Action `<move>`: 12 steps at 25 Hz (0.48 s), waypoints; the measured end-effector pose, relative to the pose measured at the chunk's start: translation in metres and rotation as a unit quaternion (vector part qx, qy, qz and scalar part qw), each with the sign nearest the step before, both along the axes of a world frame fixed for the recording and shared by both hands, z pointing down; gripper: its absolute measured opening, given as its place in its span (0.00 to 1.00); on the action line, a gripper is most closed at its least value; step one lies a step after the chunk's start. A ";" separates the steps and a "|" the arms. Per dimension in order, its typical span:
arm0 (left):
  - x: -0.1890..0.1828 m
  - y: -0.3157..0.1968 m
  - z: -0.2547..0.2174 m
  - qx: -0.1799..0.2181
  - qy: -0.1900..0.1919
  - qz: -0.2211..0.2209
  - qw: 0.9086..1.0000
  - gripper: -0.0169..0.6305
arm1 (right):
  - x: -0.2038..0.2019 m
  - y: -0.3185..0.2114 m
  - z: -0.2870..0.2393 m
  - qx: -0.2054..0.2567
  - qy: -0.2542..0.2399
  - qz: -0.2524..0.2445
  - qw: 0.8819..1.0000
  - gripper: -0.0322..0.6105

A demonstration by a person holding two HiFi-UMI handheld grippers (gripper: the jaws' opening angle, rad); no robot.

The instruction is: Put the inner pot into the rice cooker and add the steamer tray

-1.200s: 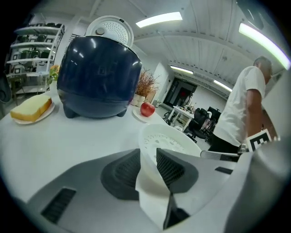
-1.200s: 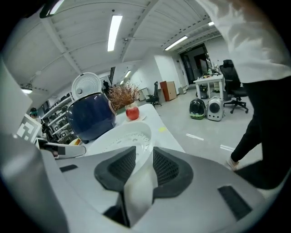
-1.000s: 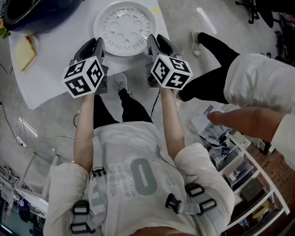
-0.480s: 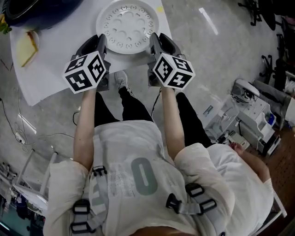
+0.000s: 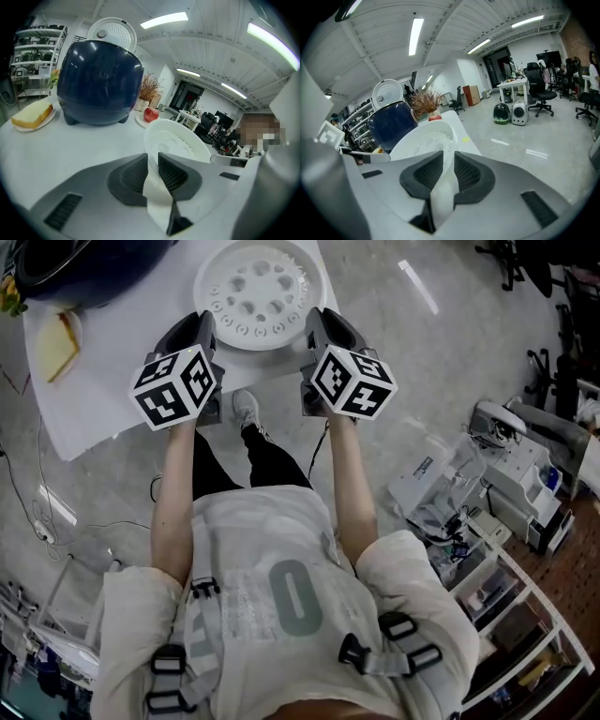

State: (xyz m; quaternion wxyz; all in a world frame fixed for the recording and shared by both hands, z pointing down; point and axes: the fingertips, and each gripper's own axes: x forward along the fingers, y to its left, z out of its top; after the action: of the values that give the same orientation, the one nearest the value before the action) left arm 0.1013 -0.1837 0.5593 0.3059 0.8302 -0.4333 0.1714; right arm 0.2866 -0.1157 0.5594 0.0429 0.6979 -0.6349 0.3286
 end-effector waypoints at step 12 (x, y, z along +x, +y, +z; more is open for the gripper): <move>0.021 -0.025 -0.119 0.131 0.011 0.011 0.991 0.15 | 0.021 -0.026 -0.108 0.103 0.028 -0.008 0.994 0.18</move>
State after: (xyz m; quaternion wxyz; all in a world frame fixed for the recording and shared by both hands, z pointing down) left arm 0.1226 -0.2084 0.4404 0.1975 0.8696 -0.4398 0.1070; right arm 0.3073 -0.1418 0.4513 -0.0088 0.7026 -0.6693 0.2416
